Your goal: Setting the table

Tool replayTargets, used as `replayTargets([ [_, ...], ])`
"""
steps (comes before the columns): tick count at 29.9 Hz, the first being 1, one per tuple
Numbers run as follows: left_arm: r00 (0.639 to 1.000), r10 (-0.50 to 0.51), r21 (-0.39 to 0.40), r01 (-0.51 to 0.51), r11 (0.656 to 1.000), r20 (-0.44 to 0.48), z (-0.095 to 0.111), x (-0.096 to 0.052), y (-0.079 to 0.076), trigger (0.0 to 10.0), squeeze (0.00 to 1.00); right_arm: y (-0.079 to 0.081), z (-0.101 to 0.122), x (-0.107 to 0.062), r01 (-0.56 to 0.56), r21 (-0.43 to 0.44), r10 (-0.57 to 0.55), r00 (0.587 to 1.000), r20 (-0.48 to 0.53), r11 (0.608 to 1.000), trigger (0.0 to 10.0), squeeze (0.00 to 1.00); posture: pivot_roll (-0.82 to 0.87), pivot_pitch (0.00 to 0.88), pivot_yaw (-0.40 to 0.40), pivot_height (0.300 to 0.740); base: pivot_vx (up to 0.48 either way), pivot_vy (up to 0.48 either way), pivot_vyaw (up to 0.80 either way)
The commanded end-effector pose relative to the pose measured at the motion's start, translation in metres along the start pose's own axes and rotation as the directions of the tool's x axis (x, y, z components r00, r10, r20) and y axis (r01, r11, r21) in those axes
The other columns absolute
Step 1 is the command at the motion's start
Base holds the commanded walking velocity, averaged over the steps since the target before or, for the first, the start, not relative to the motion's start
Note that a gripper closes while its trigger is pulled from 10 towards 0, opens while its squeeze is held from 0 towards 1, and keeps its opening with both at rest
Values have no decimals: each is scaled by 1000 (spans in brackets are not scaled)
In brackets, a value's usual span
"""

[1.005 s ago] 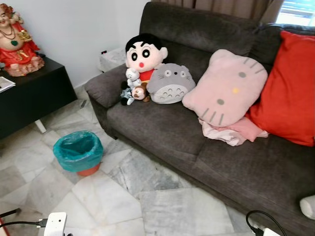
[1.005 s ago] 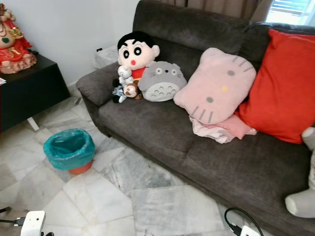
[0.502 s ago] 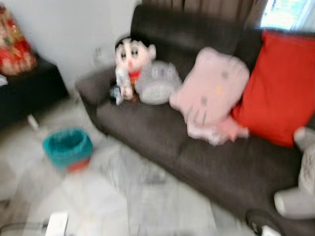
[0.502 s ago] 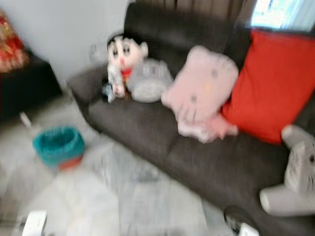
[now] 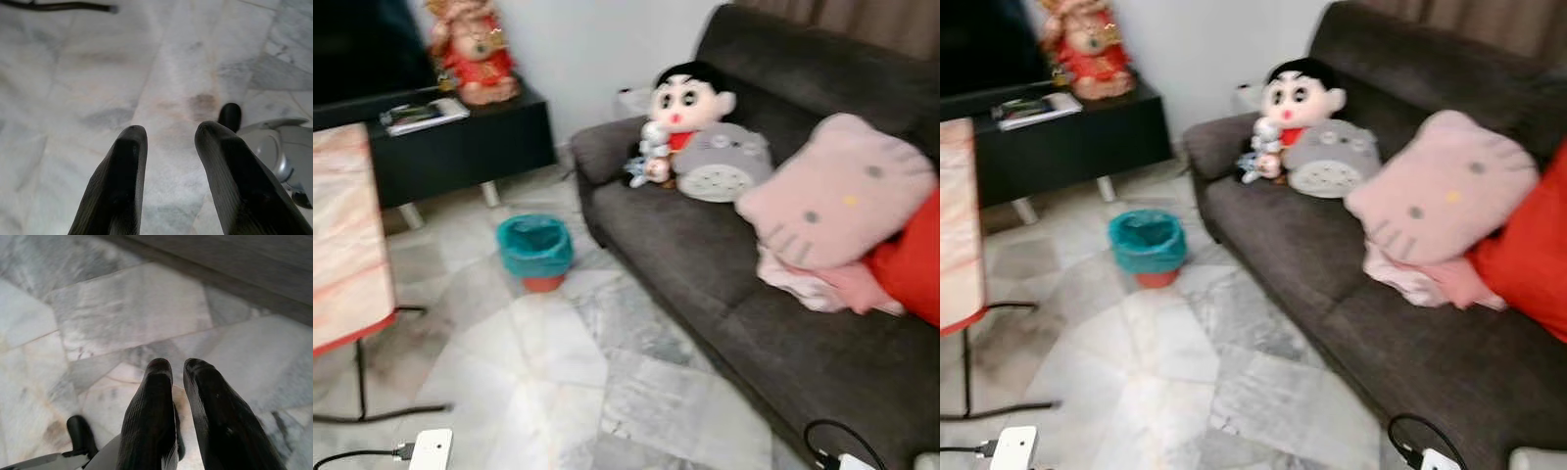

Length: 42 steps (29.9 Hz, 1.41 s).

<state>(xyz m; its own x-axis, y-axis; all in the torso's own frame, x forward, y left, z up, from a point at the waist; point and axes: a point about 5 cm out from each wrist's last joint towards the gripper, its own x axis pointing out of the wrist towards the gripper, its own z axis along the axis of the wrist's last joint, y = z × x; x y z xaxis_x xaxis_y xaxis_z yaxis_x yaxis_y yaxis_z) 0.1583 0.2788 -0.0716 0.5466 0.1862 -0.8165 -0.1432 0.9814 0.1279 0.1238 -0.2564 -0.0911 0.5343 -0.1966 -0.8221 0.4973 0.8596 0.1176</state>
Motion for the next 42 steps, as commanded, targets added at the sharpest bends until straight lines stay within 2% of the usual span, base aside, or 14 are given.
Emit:
replayTargets([
  [1,1000,11,-13,-11,1000,-2,1,0,3,10000,0,-1,1,0,1,-14,-1,1000,-6,1000,10000,0,0,0,3,740,0,0,800],
  [8,1000,14,-7,-14,1000,-5,0,0,4,10000,0,-1,0,0,0,-18,0,1000,-11,1000,10000,0,5,0,1,740,0,0,754],
  [11,1000,17,-2,-17,1000,-14,-2,-1,4,10000,0,-1,-1,0,-2,23,2,1000,-15,1000,10000,0,4,0,1,740,0,0,0],
  [27,1000,19,-13,-20,1000,-19,-2,-1,4,10000,0,-2,5,1,-1,27,1,1000,0,1000,10000,0,9,0,-6,740,0,259,0],
  [33,1000,22,-16,-22,1000,-20,0,0,3,10000,0,-9,2,-1,15,44,-14,1000,-9,999,10000,0,11,0,-1,740,0,327,0],
  [42,1000,5,-13,-6,1000,-17,-1,2,-10,10000,0,-24,-1,-5,41,52,-40,999,-27,998,10000,0,14,0,6,740,0,327,0],
])
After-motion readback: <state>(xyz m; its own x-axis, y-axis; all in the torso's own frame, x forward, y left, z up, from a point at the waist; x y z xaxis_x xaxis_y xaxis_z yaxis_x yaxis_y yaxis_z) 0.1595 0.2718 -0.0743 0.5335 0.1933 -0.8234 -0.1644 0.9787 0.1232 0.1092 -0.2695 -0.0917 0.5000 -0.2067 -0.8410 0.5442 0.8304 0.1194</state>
